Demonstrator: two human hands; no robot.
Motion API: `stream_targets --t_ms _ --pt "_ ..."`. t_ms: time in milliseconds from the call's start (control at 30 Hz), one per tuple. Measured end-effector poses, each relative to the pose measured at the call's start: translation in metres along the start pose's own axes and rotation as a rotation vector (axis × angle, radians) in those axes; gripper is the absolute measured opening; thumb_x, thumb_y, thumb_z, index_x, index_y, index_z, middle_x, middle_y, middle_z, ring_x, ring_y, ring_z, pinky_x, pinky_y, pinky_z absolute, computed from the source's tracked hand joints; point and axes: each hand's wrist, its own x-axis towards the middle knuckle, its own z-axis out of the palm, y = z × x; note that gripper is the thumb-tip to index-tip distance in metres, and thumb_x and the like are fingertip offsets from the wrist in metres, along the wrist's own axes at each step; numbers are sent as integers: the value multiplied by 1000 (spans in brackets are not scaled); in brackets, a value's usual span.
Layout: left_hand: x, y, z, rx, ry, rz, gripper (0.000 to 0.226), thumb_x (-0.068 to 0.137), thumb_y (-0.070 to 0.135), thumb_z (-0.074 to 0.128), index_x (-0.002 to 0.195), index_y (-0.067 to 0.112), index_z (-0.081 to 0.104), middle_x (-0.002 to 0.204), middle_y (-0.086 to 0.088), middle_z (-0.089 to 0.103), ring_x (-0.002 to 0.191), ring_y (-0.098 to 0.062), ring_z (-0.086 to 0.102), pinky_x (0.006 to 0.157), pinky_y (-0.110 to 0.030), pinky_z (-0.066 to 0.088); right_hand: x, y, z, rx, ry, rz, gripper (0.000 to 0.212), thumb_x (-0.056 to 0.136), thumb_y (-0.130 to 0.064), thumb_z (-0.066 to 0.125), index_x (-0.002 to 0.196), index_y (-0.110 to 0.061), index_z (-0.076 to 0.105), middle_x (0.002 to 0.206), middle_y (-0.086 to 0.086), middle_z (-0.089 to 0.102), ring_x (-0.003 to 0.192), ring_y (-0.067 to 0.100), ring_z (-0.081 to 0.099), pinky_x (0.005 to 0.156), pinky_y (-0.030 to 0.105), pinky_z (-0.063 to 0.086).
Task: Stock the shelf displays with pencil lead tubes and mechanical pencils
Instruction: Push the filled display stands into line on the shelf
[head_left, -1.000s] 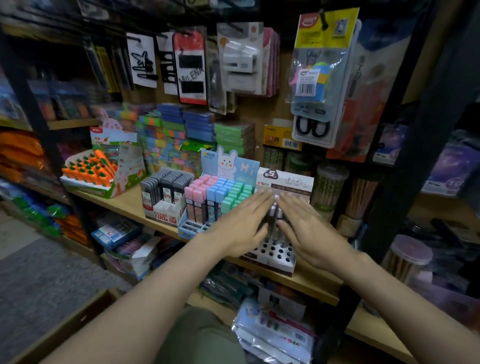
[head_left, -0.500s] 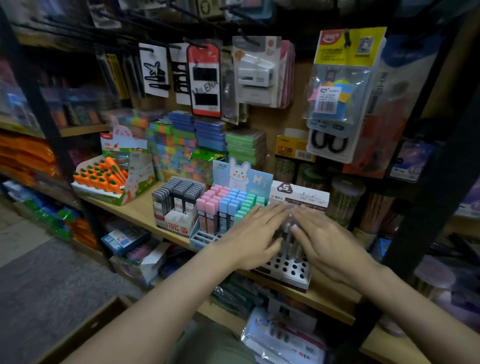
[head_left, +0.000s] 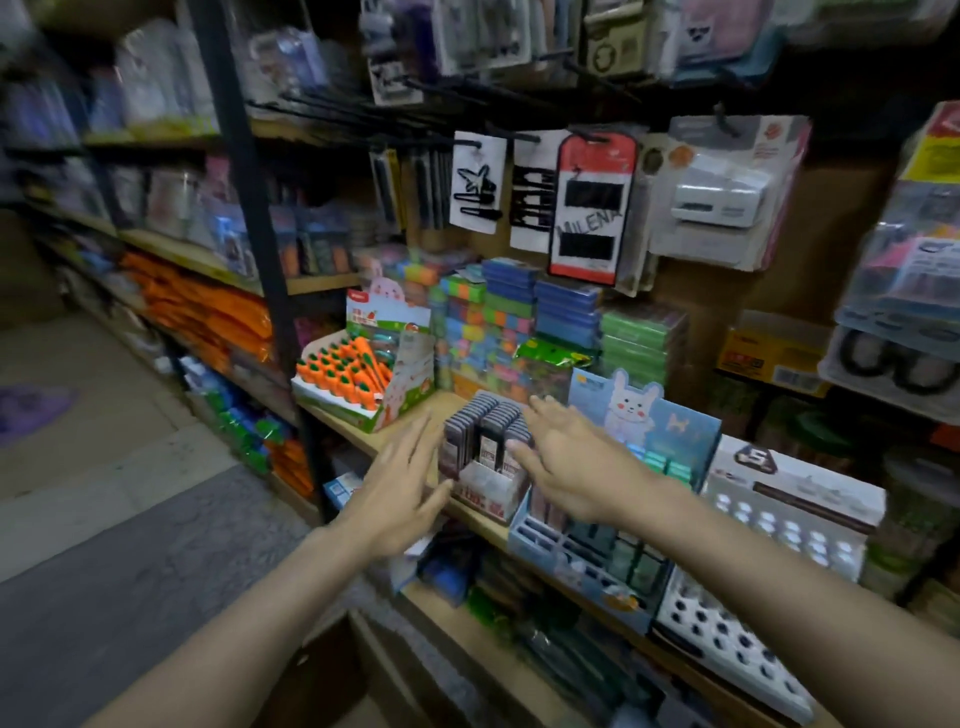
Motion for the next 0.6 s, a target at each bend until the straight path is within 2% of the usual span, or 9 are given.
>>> stream_targets --t_ms 133,267,333,467,600 --pt "37 -7 3 18 -7 76 73 100 48 37 156 20 0 162 8 -8 144 -1 -16 113 -18 -10 39 -4 8 -80 -201 61 73 103 -52 19 155 -4 3 163 14 -3 151 25 -2 123 41 2" --pt "58 -13 15 53 -105 126 71 100 50 32 156 21 0 161 9 -11 144 -1 -18 121 -30 -3 54 1 16 -151 -304 81 79 100 -59 16 155 -4 -1 164 13 -4 151 24 -6 122 45 -2" --pt "60 -17 21 59 -153 146 69 100 50 32 156 21 3 162 8 -6 146 -4 -12 120 -27 -3 55 3 20 -191 -348 83 81 100 -61 15 155 -3 0 163 13 -2 151 24 -4 122 48 -5" --pt "61 -19 24 36 -112 169 67 100 47 38 155 19 12 163 6 4 149 -8 0 118 -22 -1 55 4 26 -194 -319 76 83 98 -63 15 155 -3 4 163 14 4 151 24 0 121 49 -5" --pt "67 -15 21 9 -90 167 64 101 46 36 155 19 14 163 6 7 149 -7 1 122 -30 5 63 5 26 -152 -278 60 82 99 -62 15 155 -5 -5 163 11 -8 151 23 -8 122 46 -5"
